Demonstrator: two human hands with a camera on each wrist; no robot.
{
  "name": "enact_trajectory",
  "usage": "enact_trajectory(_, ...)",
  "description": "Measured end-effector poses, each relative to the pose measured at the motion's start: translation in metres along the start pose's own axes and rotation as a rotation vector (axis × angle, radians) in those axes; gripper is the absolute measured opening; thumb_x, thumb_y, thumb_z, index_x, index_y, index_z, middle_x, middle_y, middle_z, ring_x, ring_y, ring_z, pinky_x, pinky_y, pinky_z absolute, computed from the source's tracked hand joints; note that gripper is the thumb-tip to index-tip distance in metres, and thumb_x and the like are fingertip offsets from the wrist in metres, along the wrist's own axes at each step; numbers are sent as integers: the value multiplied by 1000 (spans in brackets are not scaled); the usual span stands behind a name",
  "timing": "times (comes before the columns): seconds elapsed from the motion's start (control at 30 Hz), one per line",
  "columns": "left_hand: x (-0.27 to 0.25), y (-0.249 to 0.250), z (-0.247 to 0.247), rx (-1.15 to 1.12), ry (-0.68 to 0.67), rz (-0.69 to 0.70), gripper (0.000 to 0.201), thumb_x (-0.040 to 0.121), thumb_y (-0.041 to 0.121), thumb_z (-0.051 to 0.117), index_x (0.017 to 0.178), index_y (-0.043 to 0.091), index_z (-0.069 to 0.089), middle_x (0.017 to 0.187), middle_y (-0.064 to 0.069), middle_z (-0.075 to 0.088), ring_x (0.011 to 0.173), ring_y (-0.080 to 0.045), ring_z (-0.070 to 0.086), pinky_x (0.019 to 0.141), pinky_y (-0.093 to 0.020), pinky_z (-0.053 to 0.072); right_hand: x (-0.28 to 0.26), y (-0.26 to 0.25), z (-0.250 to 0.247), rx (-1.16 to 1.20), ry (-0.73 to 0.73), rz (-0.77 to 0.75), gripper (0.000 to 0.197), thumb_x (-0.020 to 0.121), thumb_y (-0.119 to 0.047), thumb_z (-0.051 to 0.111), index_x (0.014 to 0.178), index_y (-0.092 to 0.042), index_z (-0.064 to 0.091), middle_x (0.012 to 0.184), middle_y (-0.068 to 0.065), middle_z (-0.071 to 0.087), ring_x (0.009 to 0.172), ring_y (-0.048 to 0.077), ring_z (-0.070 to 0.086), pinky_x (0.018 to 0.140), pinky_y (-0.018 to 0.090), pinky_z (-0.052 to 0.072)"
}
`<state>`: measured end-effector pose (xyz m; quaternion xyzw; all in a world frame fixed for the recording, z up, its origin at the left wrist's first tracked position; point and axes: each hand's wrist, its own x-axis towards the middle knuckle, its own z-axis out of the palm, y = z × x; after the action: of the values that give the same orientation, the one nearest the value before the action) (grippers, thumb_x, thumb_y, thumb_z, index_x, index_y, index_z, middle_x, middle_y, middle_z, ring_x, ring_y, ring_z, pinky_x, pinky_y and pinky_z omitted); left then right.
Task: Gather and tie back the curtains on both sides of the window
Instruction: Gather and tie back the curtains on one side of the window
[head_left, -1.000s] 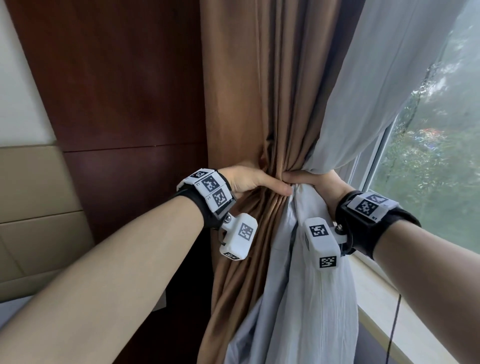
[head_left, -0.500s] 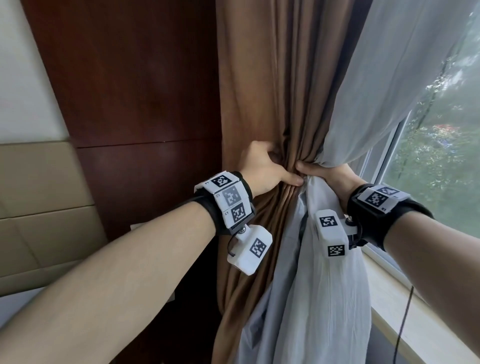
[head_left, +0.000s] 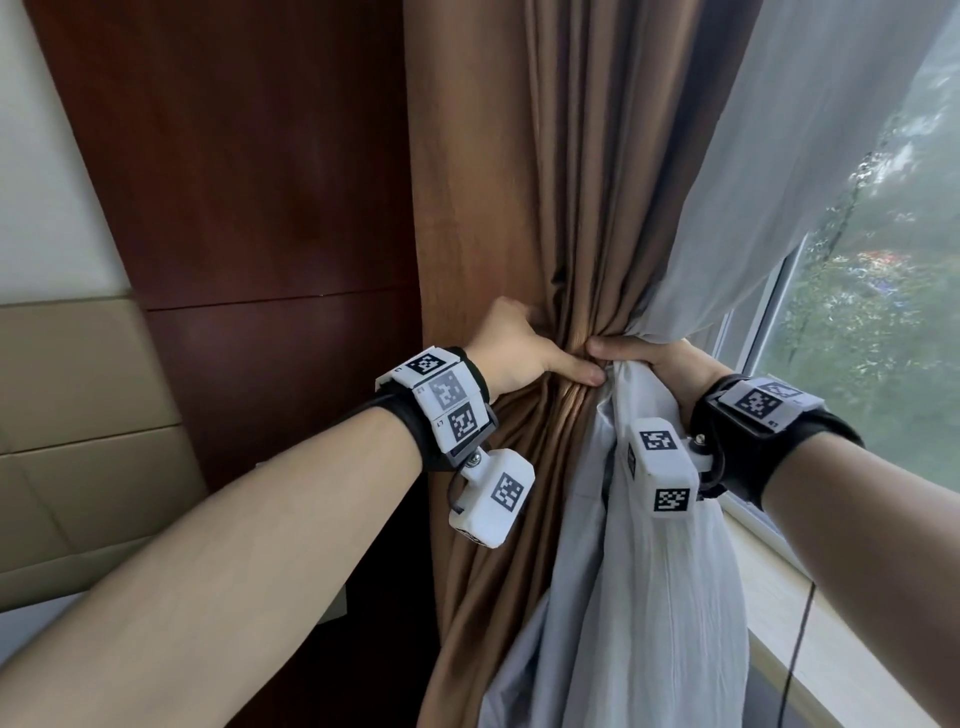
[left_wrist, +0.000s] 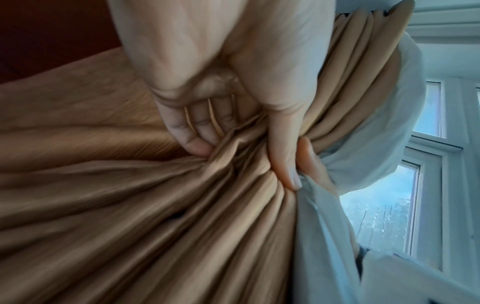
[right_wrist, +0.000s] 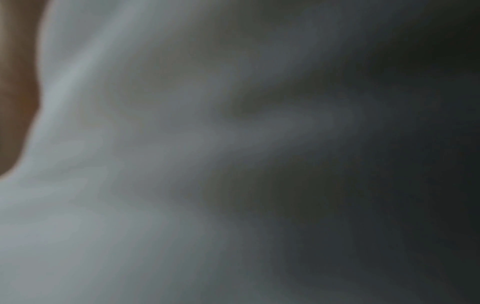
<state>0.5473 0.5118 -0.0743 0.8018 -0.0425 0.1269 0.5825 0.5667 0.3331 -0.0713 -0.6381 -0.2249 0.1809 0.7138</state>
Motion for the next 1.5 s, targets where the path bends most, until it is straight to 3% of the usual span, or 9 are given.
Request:
enact_trajectory(0.17, -2, -3, -3, -9, -139, -65, 58, 66, 0, 93, 120, 1, 72, 113, -9, 78, 110, -22, 73, 108, -41, 53, 1, 0, -1, 2, -11, 74, 18, 98, 2, 54, 102, -5, 71, 80, 5, 80, 67, 15, 77, 57, 24, 60)
enact_trajectory(0.37, -7, 0, -4, -151, -209, -156, 41, 71, -9, 83, 109, 3, 75, 106, -13, 79, 105, -30, 75, 101, -48, 57, 5, 1, -8, 17, -48, 185, 15, 72, -10, 75, 84, -7, 84, 91, 14, 80, 76, 24, 78, 68, 34, 66)
enact_trajectory(0.57, -3, 1, 0, -159, -217, -169, 36, 74, -11, 80, 106, 7, 74, 109, -13, 78, 107, -29, 74, 99, -41, 58, 5, -1, -5, 61, -43, 98, 21, 87, -2, 59, 104, -6, 71, 84, 8, 80, 72, 18, 78, 61, 27, 61)
enact_trajectory(0.8, 3, 1, -5, -57, -175, -131, 62, 54, 10, 98, 111, 7, 74, 107, -9, 80, 105, -23, 75, 101, -43, 58, 12, 6, -6, -16, 4, -11, 55, 75, -3, 77, 129, 0, 68, 116, 18, 77, 97, 28, 78, 75, 32, 63)
enact_trajectory(1.03, 14, -5, -14, 38, -18, -10, 102, 25, 41, 105, 117, 11, 72, 107, 3, 79, 104, -9, 73, 103, -33, 55, 15, 11, -8, -23, 109, -109, 57, 70, -7, 81, 126, -3, 70, 117, 16, 77, 104, 32, 76, 85, 40, 64)
enact_trajectory(1.13, 12, -4, -15, -27, -63, -109, 108, 34, 30, 108, 128, 13, 60, 114, -1, 77, 108, -15, 72, 103, -37, 55, 12, 10, -7, -20, 70, -109, 60, 68, -2, 83, 127, -2, 70, 120, 18, 76, 103, 31, 76, 81, 35, 64)
enact_trajectory(1.27, 4, 0, -13, -173, -297, -272, 68, 63, -2, 88, 127, 3, 68, 123, -23, 72, 118, -36, 69, 102, -53, 55, 9, 11, -6, -4, 25, -126, 54, 68, 0, 82, 121, -4, 72, 118, 18, 77, 97, 28, 77, 76, 32, 63)
enact_trajectory(1.4, 3, -4, -8, -254, -305, -236, 63, 59, -1, 85, 120, 9, 71, 128, -20, 71, 123, -36, 66, 103, -50, 55, 10, 13, -8, 1, 42, -129, 59, 69, -6, 79, 127, -2, 70, 120, 18, 76, 103, 32, 76, 78, 34, 63)
enact_trajectory(1.5, 4, -8, -7, -258, -173, -160, 101, 39, 7, 97, 132, 17, 61, 127, -9, 73, 122, -26, 68, 95, -38, 58, 12, 15, -7, -8, 64, -149, 60, 70, -8, 78, 129, -1, 69, 122, 18, 75, 109, 35, 74, 84, 36, 63)
